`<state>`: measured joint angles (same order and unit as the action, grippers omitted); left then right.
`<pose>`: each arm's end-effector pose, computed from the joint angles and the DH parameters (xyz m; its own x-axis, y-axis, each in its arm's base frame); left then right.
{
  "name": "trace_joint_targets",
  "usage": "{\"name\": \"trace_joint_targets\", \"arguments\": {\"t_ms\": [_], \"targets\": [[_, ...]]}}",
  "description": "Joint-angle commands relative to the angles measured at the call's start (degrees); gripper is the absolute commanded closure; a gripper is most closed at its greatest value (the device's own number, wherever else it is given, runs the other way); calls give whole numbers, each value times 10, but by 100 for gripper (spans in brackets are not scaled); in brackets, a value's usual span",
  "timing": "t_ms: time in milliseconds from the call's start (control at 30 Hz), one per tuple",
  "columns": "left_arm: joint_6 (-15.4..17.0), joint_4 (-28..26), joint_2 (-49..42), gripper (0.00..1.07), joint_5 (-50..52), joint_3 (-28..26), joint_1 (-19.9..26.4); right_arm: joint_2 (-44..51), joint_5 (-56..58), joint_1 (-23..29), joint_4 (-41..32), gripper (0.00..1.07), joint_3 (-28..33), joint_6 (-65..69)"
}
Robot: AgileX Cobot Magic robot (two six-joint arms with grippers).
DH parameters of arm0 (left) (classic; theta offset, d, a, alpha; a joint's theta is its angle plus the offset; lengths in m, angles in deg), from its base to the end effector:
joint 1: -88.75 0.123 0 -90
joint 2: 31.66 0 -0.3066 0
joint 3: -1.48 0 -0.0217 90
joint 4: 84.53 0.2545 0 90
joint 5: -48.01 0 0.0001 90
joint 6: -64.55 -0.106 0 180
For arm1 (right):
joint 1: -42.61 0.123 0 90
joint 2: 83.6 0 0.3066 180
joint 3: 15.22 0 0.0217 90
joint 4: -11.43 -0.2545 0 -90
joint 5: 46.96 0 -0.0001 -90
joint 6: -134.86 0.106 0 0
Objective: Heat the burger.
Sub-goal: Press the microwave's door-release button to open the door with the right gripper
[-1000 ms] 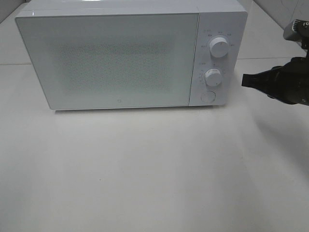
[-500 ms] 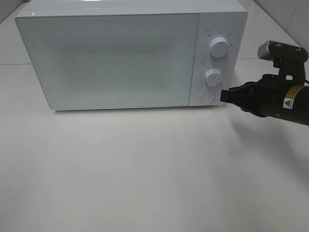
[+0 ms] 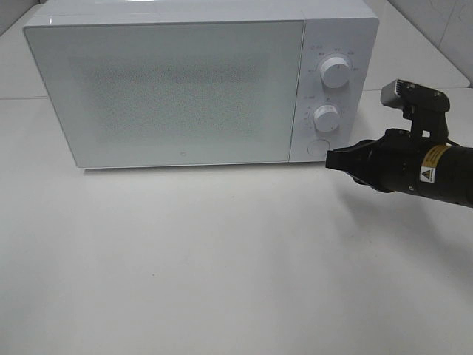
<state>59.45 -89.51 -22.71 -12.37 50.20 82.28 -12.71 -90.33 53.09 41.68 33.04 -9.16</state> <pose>-0.0070 -0.0073 0.2755 -0.4571 0.0980 -0.8840 0.1998 0.9798 0.0053 0.2942 0.0917 0.1391 -0.5580 0.1115 -0.8223 -0.3541 0.8642 0.3575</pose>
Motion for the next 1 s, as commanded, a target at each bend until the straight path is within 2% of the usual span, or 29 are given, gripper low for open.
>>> {"name": "trace_joint_targets", "arguments": {"t_ms": [33,167,333,400,500,533,633,1000], "targets": [[2,-1,1,106,7,1,1,2,-2,17,6,107,-5,-6],[2,-1,1,106,7,1,1,-11,1,69,-1,107,-29,-7],[2,-1,1,106,7,1,1,-26,3,96,-32,107,-49,16],[2,-1,1,106,7,1,1,-28,2,96,-41,107,-50,22],[2,-1,1,106,7,1,1,-34,3,96,-80,107,-51,45],[2,-1,1,106,7,1,1,-41,2,96,-118,107,-50,69],[2,-1,1,106,7,1,1,-50,1,96,-147,107,-50,112],[2,-1,1,106,7,1,1,-93,-62,96,-156,107,-50,278]]}}
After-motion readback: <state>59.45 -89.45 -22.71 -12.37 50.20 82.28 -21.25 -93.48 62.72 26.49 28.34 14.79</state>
